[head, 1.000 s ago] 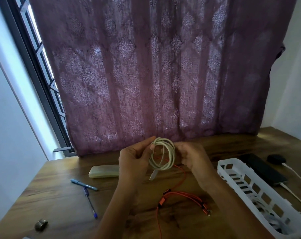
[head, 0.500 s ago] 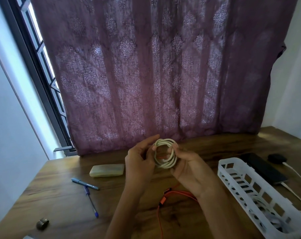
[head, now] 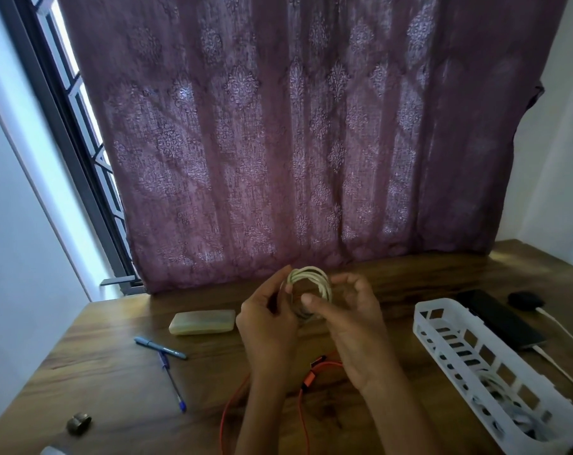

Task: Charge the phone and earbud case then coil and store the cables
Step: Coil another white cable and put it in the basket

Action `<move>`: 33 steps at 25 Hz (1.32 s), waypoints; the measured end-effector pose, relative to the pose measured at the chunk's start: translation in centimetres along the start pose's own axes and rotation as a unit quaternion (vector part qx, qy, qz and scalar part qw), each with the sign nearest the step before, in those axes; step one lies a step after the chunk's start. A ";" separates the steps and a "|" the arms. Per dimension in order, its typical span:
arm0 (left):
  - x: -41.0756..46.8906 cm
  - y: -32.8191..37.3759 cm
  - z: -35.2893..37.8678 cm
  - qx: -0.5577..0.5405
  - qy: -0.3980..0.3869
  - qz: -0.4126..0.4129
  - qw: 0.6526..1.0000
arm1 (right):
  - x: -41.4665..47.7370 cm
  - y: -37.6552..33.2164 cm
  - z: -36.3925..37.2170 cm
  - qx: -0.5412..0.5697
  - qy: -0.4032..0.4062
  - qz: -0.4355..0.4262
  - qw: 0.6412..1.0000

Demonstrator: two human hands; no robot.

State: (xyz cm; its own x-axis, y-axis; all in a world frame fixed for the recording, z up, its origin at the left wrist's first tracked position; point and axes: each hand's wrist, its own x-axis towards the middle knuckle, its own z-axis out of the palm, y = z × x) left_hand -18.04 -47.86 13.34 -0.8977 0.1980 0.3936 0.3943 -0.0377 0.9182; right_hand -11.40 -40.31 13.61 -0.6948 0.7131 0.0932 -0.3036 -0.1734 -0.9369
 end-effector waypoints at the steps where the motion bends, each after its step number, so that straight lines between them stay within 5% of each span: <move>1: -0.2 0.1 0.1 -0.010 0.006 -0.003 1.000 | -0.4 -0.1 0.3 -0.045 0.027 -0.030 0.998; 7: -0.6 0.0 -0.6 -0.041 -0.027 -0.014 0.999 | -0.5 -0.4 -0.5 -0.256 0.081 -0.162 0.949; 15: 0.5 0.3 -1.5 0.215 -0.209 0.097 0.949 | -0.4 -1.6 -2.0 -0.371 -0.020 -0.186 0.910; 20: 0.6 -0.5 -1.8 0.074 -0.251 0.040 0.964 | -0.1 -2.4 -2.8 -0.386 -0.050 -0.269 0.881; 23: 0.1 0.4 -2.0 -0.045 -0.322 -0.003 0.946 | 0.0 -2.1 -3.3 -0.324 0.000 -0.248 0.913; 26: -0.9 1.3 -1.3 -0.150 -0.298 -0.072 0.940 | 0.1 -1.3 -3.1 -0.245 0.041 -0.168 0.954; 33: -1.3 0.1 0.1 -0.092 -0.184 -0.039 0.978 | -0.6 -0.8 -2.7 -0.115 0.000 0.006 0.993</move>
State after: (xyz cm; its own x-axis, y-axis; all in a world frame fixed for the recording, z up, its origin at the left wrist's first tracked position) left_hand -16.84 -47.97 12.92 -0.7786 0.5452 0.3107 0.2547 -0.1780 0.9505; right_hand -8.98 -38.71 13.43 -0.6982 0.7113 0.0811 -0.1379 -0.0225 -0.9902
